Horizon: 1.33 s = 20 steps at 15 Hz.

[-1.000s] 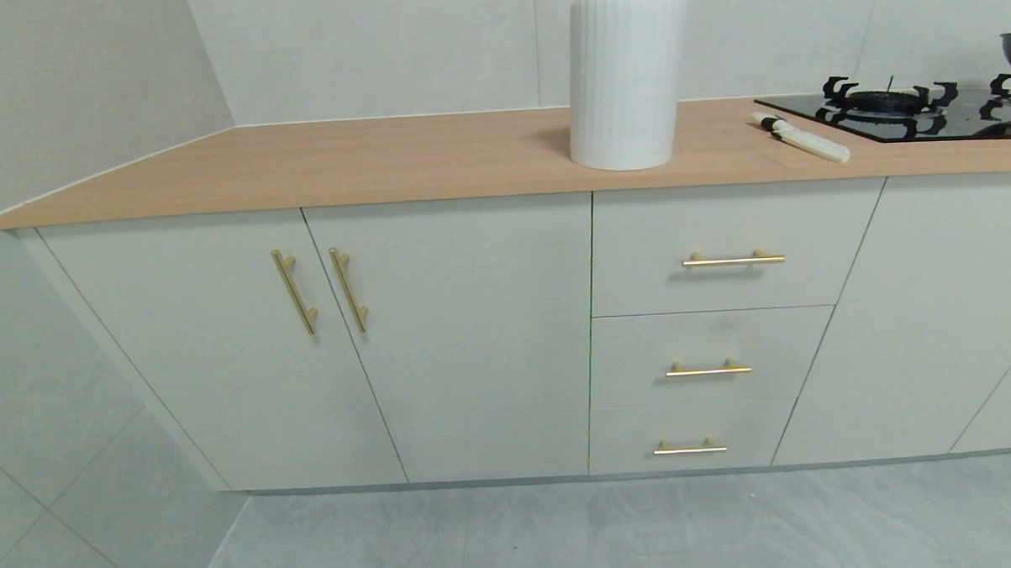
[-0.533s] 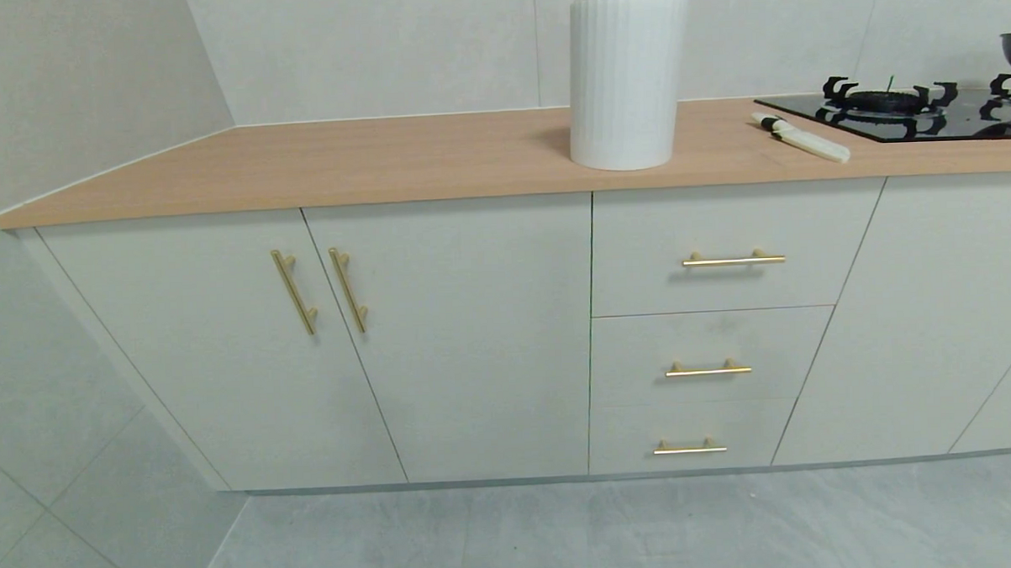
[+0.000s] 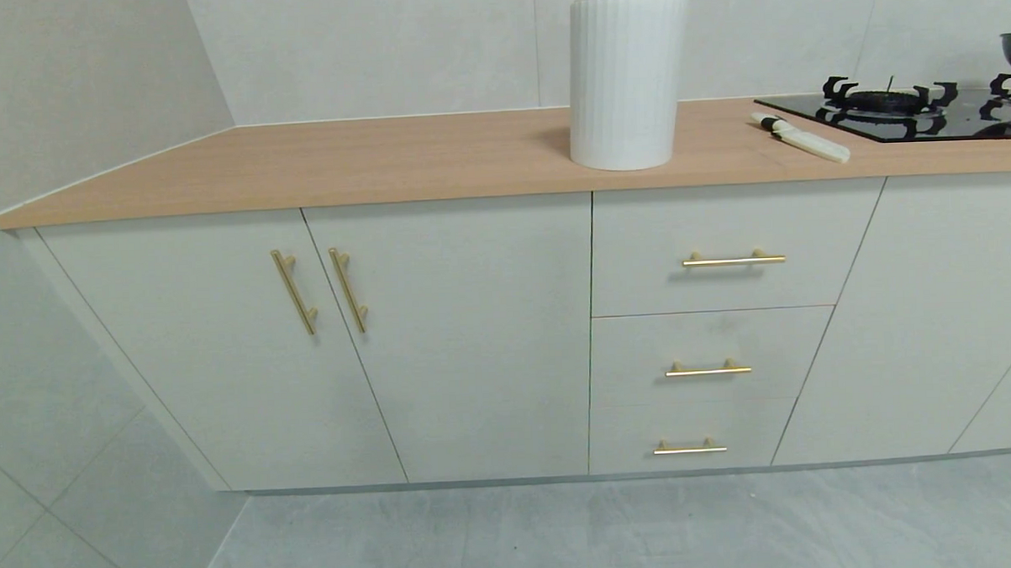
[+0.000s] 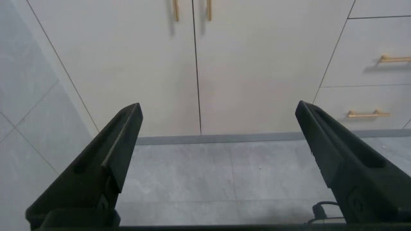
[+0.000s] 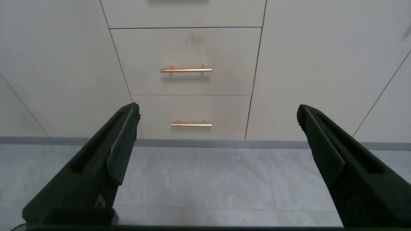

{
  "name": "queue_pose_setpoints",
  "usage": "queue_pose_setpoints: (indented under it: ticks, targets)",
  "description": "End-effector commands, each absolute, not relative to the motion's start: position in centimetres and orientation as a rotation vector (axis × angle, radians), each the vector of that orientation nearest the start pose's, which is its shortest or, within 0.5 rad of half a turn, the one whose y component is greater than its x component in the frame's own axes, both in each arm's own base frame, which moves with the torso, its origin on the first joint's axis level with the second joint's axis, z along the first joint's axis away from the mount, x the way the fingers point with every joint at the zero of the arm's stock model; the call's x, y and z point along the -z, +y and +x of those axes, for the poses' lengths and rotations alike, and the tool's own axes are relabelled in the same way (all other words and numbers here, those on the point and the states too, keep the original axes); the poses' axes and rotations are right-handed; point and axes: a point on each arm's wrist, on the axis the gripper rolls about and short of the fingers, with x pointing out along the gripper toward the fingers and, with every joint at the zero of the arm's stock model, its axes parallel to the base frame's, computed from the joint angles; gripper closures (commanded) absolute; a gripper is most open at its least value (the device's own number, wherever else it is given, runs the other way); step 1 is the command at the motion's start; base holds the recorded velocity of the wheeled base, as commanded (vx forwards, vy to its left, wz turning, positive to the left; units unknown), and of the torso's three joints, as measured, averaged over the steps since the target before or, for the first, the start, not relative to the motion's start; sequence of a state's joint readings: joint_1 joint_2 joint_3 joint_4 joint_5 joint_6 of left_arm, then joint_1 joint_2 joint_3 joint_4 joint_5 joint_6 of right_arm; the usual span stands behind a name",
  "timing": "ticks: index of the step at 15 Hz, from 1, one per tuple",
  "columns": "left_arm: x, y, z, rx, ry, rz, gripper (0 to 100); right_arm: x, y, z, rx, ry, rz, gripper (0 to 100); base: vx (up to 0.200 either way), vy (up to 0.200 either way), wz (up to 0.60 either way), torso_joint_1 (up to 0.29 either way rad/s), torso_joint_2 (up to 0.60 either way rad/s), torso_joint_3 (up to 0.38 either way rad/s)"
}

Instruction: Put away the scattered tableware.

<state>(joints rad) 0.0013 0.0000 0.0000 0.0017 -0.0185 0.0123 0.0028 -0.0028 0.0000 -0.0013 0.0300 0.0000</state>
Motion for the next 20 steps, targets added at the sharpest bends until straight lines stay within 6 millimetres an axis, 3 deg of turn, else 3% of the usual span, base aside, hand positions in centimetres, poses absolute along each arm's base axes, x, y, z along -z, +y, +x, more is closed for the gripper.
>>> queue_pose_setpoints:
  ticks: [1,5,20]
  targets:
    - [-7.52,-0.04,-2.27,0.017,0.004,0.012,0,-7.55,0.06,-2.28,-0.034,0.000,0.002,0,0.000,0.000,0.00,0.000,0.00,0.000]
    - [-7.54,-0.04,-2.27,0.017,0.003,0.012,0,-7.55,0.06,-2.28,-0.034,0.000,0.000,0,0.000,0.000,0.00,0.000,0.00,0.000]
    - [-7.54,-0.04,-2.27,0.017,0.003,0.012,0,-7.55,0.07,-2.28,-0.035,0.000,-0.002,0,0.200,0.000,0.00,0.002,0.00,0.003]
